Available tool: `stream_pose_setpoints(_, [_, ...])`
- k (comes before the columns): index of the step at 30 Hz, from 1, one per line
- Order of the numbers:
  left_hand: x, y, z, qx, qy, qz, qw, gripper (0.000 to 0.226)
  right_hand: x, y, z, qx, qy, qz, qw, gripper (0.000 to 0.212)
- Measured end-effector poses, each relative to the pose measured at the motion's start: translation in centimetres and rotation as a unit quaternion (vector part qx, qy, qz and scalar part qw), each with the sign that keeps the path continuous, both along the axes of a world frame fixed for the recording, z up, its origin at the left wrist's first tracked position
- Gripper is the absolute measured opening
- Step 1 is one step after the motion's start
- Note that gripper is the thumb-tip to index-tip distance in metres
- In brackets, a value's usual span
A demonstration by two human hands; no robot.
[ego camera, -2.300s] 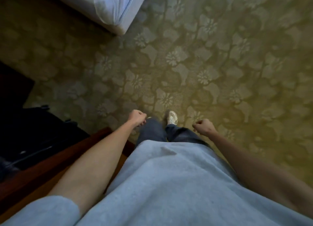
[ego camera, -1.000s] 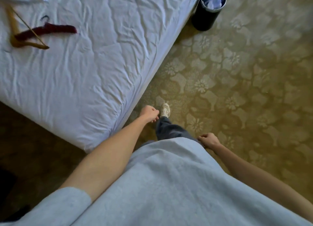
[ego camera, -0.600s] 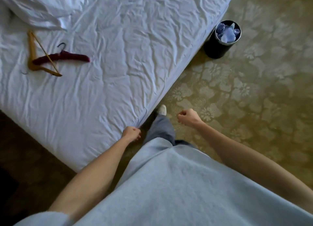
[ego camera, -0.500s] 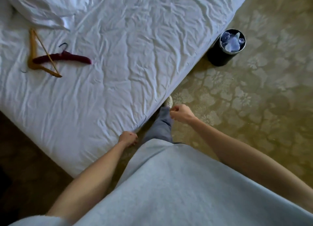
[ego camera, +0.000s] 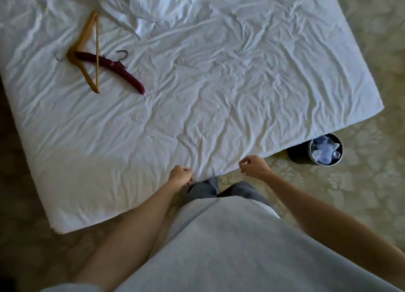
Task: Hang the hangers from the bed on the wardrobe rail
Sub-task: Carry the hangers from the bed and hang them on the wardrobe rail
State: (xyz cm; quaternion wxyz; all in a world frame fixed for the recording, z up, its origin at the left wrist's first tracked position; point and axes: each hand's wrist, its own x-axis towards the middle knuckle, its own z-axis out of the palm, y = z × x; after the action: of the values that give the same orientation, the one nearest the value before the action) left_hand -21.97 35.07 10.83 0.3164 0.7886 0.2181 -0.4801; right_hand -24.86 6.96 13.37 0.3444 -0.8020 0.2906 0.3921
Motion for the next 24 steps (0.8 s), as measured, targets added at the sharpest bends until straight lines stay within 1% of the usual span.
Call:
stream_pose_setpoints(3, [2.7,-4.0,1.1,-0.033,-0.004,0.035,0.999,0.023,1.5,-3.6,-1.0,-0.018,0.033,0.04,0.999,0.017])
stream_pose_setpoints(5, [4.1,-6.0,1.3,-0.039,-0.012,0.059,0.997,0.02,2.9,-5.5,-1.7,-0.02,0.052,0.079,0.995,0.015])
stream_pose_setpoints(7, [4.6,-7.2,1.1,-0.032,-0.014,0.082,0.996,0.022,4.2,-6.8,-2.4,-0.018,0.066,0.131,0.989,0.011])
stream_pose_setpoints(9, [4.8,-8.1,1.0,-0.018,-0.016,0.125,0.992,0.025,6.2,-7.5,-2.9,-0.01,0.074,0.178,0.981,0.009])
stream_pose_setpoints(12, [4.9,-8.7,0.9,0.008,-0.009,0.199,0.98,0.021,10.0,-7.1,-3.9,0.015,0.069,0.239,0.968,0.014])
stream_pose_setpoints(15, [6.1,-8.0,0.4,0.018,-0.014,0.27,0.963,0.02,15.4,-4.5,-4.9,0.053,0.054,0.298,0.952,0.015])
stream_pose_setpoints(17, [7.9,-6.9,0.4,0.025,-0.027,0.311,0.95,0.022,19.4,-1.6,-5.2,0.075,0.035,0.31,0.947,0.015])
stream_pose_setpoints(21, [14.3,-2.2,0.1,0.055,-0.073,0.369,0.925,0.021,27.8,6.7,-5.4,0.109,-0.013,0.318,0.942,0.01])
stream_pose_setpoints(24, [20.2,2.8,-0.8,0.065,-0.103,0.385,0.915,0.024,33.9,13.1,-6.0,0.122,-0.05,0.327,0.936,0.017])
